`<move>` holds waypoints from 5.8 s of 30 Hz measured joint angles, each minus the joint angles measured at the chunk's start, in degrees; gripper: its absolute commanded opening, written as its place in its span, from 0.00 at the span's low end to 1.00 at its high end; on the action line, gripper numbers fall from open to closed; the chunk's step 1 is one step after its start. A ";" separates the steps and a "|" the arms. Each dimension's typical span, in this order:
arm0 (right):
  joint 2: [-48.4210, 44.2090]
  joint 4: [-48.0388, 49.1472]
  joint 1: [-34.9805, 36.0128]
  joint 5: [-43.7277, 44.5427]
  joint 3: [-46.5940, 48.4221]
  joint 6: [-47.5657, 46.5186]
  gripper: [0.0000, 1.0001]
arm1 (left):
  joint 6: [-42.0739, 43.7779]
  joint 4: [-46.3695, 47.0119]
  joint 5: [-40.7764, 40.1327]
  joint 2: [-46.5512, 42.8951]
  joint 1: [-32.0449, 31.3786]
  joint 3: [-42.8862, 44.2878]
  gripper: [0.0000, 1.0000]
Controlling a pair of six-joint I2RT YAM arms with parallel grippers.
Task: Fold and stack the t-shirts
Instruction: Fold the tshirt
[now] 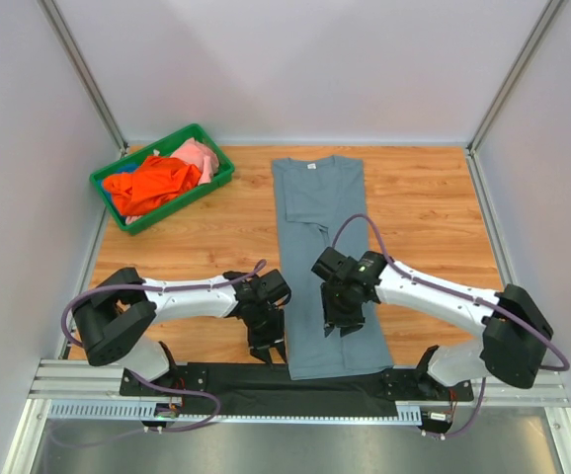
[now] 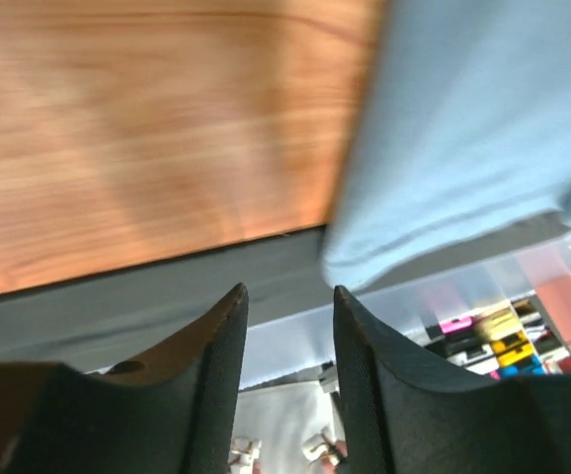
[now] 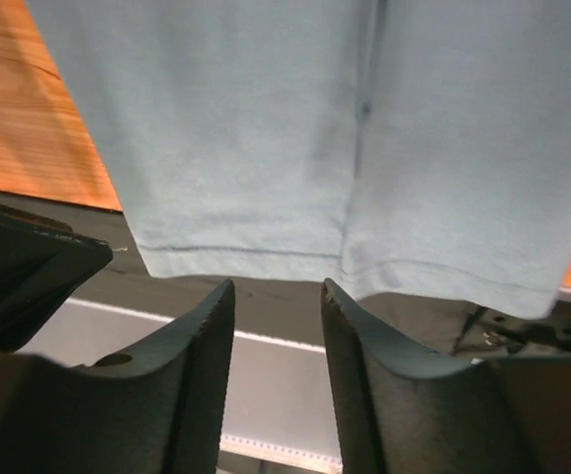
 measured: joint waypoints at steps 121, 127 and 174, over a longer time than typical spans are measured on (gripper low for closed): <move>-20.85 3.34 -29.68 -21.40 -32.04 -6.75 0.10 | 0.17 1.05 5.16 3.26 2.71 -2.36 0.00; -21.81 2.34 -29.20 -20.26 -30.62 -5.33 0.00 | 0.24 1.86 6.32 3.28 3.19 -2.36 0.00; 51.32 -8.26 -48.37 -18.16 62.55 -31.06 0.00 | 8.85 -5.77 11.10 51.17 42.53 70.75 0.00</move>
